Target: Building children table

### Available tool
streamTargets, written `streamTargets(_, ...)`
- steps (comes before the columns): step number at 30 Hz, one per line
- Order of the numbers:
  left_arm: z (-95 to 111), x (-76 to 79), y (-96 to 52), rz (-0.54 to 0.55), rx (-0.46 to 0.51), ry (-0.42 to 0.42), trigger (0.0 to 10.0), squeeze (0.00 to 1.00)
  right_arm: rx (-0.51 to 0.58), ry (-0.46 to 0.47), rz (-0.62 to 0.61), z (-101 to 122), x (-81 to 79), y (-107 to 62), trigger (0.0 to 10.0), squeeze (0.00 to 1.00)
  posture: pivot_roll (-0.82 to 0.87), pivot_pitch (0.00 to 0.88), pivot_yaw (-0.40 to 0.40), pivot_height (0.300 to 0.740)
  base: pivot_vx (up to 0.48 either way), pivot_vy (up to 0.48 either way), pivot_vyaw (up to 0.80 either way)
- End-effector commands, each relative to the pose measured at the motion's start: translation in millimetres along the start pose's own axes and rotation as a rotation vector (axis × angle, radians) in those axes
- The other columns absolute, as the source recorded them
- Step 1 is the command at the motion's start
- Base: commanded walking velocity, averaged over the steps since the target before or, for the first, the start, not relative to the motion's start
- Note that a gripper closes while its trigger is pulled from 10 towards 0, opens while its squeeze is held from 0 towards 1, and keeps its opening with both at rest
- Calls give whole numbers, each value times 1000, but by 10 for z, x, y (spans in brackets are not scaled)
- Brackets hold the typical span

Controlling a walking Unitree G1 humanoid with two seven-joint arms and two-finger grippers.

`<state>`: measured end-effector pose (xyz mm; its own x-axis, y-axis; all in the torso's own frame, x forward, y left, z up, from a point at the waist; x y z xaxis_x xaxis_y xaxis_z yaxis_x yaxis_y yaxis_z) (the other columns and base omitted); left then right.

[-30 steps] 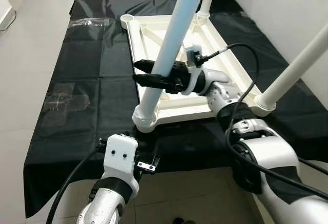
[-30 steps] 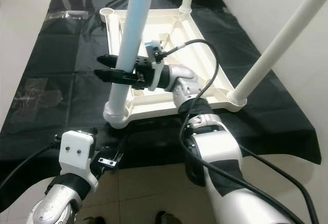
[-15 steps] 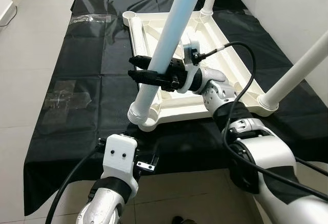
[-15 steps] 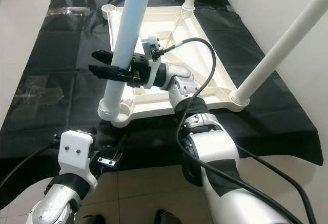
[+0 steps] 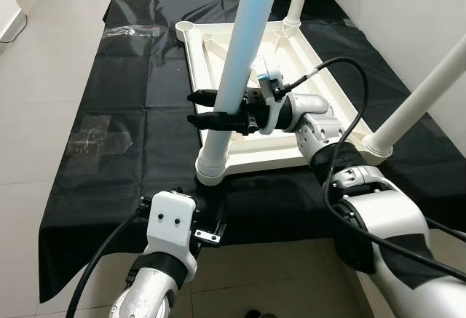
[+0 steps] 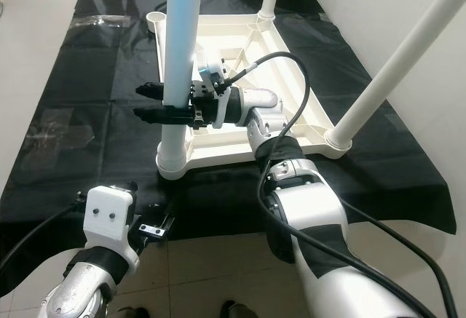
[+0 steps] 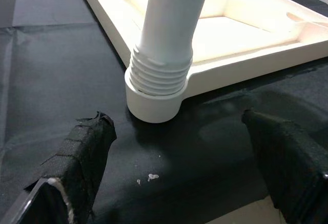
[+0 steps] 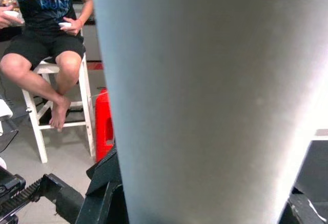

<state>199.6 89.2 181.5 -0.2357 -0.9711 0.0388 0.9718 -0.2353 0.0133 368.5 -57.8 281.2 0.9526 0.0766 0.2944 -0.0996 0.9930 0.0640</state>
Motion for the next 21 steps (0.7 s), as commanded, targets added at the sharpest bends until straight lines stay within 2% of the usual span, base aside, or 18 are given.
streamTargets(1,-16,19,-19,-1,-11,-4,10000,0,-139,101,62,-318,-129,-60,10000,0,119,238,-118,740,0,0,0)
streamTargets(8,-16,23,-23,-2,-11,-3,10000,0,-173,114,71,-361,-135,39,10000,0,115,238,-117,740,0,0,0)
streamTargets(14,1,21,-19,2,-5,0,10000,0,-174,133,-25,-375,-68,240,10000,0,122,245,-124,740,0,0,0)
streamTargets(21,-2,9,-16,5,-5,3,10000,0,-162,150,-33,-387,-72,296,10000,0,116,244,-126,740,0,0,0)
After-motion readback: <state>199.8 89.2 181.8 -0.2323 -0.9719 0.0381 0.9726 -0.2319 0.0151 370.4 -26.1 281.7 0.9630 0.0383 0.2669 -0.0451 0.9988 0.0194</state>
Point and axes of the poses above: a point about 5 cm out from each wrist's last joint towards the gripper, its own y axis pointing out of the wrist towards the gripper, its own z axis along the axis of the wrist's last joint, x = y × z, the point moved 1 cm from there along y, pointing out of the wrist towards the gripper, and after that the axes turned 1 degree about -y, right-handed, at the moved point
